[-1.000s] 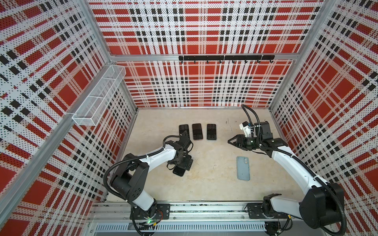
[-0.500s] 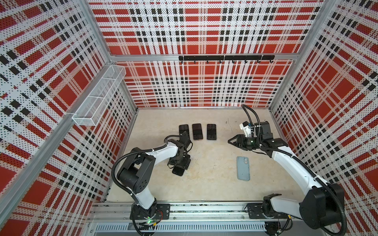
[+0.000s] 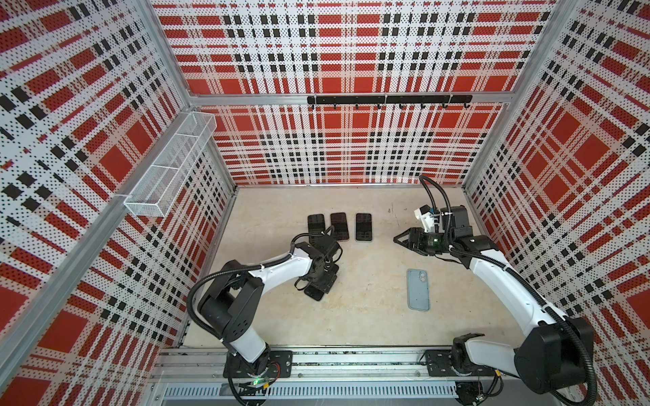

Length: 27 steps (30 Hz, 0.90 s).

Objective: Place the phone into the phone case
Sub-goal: 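Lower the left gripper and grasp the blue-edged black phone, then close the right gripper on the phone's free end while left holds it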

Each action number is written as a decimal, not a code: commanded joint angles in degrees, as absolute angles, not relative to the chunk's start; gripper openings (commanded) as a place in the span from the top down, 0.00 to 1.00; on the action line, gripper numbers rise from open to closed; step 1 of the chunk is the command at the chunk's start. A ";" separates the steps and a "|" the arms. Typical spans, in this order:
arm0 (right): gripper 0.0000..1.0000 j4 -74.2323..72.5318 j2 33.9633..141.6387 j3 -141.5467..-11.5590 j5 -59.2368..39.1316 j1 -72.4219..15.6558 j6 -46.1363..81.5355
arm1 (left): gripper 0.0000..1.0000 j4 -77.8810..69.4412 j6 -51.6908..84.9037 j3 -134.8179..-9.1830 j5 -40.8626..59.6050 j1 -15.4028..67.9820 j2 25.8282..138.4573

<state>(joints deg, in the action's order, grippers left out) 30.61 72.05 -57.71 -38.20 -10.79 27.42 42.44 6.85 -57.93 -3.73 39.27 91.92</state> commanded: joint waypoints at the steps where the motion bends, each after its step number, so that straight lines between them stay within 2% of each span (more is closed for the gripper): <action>1: 0.46 27.92 73.74 -59.41 -44.70 -10.45 25.96 | 0.36 36.81 2.62 -61.52 -5.22 42.02 86.73; 9: 0.47 20.33 79.78 -56.87 -56.06 -12.52 29.46 | 0.37 31.39 -0.50 -63.99 -0.89 44.77 85.24; 23: 0.48 12.80 88.95 -57.57 -55.20 -19.89 32.08 | 0.37 31.38 -1.61 -67.57 0.62 47.57 85.87; 27: 0.53 10.54 90.00 -57.77 -55.37 -21.39 33.28 | 0.37 31.38 -1.67 -68.26 1.35 47.74 86.21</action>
